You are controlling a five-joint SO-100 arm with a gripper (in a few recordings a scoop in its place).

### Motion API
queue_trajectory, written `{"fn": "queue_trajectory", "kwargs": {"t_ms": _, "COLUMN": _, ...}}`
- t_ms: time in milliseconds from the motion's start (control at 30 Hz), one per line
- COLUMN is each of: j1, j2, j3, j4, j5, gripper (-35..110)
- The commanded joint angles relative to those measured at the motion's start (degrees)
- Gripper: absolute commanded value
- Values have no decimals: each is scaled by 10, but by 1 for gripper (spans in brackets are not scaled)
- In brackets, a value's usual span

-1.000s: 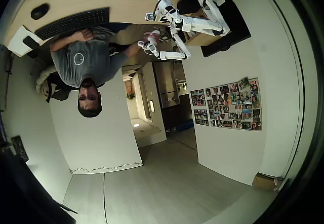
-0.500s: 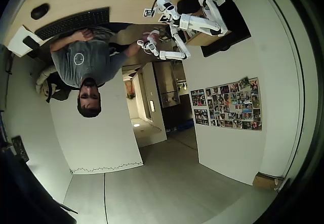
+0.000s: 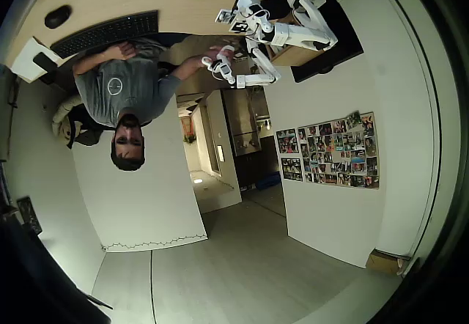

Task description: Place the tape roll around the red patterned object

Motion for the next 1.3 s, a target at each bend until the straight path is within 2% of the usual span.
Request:
{"fn": "queue_trajectory", "kwargs": {"t_ms": 0, "j1": 12, "j2": 4, "j3": -16, "j4": 31, "j5": 44, "gripper": 55}}
{"fn": "queue_trajectory", "kwargs": {"t_ms": 367, "j1": 23, "j2": -54, "j3": -59, "j4": 118, "j5": 207, "gripper": 60}}
{"fn": "queue_trajectory", "kwargs": {"t_ms": 800, "j1": 40, "j2": -246, "j3": -215, "j4": 127, "j5": 216, "gripper": 59}}
{"fn": "queue_trajectory", "kwargs": {"t_ms": 1267, "j1": 42, "j2": -308, "j3": -265, "j4": 113, "j5": 220, "gripper": 58}}
